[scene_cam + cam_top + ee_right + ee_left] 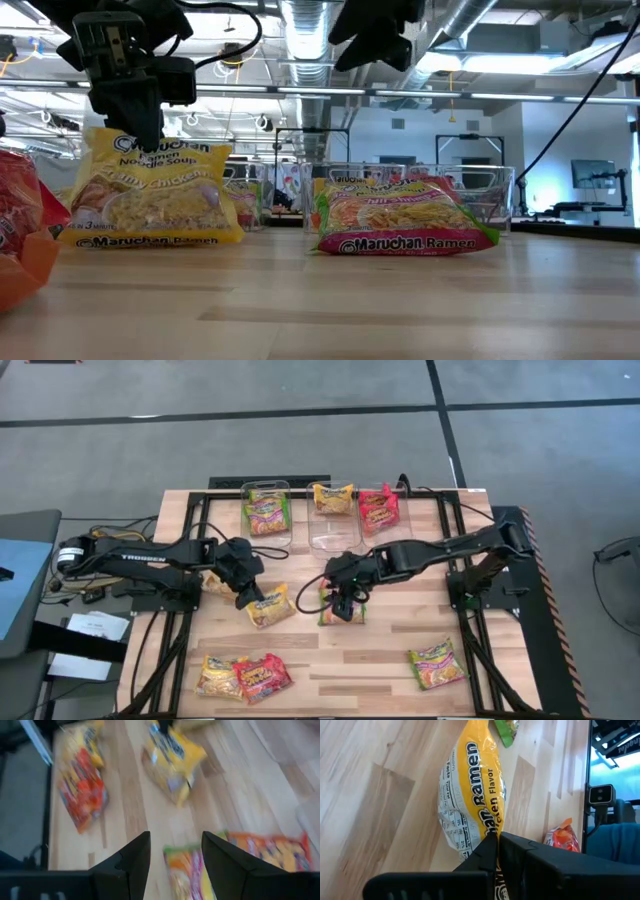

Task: Sort Maruchan noodles
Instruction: Put the yellow noodle pack into the middle transparent bin

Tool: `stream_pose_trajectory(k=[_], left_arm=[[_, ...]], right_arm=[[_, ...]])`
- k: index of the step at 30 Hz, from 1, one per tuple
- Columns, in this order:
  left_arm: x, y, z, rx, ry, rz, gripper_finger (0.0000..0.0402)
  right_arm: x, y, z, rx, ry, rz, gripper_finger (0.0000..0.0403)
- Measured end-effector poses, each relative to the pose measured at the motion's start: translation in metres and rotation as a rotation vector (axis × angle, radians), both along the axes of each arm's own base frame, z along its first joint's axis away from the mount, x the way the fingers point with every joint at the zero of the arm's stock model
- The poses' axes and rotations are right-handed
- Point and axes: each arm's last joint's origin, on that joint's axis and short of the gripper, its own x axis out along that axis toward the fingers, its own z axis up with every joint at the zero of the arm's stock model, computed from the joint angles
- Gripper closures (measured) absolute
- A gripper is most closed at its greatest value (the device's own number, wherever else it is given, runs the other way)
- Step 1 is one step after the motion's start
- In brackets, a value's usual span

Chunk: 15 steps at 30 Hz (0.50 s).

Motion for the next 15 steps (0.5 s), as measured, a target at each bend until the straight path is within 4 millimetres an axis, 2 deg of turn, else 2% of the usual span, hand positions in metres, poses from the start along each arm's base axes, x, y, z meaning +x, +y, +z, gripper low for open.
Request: stream_pose_trajectory(k=[4,8,12,15], left_arm=[[0.005,-0.005,-0.004,-0.004,0.004,-0.027,0.0401],[0.013,-0.011,-0.009,-0.009,0.004,-0.053,0.0401],[0.020,-0.015,-0.013,-0.020,-0.006,-0.062,0.0401],[0.024,-0.016,-0.014,-0.021,-0.024,-0.066,0.0401]], right_arm=[[0.003,0.001,-0.012,0.007,-0.056,0.003,0.0202],[0.005,0.001,-0.019,0.010,-0.111,0.006,0.0202],[0.007,0.000,-0.017,-0.020,-0.148,0.028,0.0202],[0.015,-0.002,-0.026,-0.042,-0.147,0.014,0.0202]])
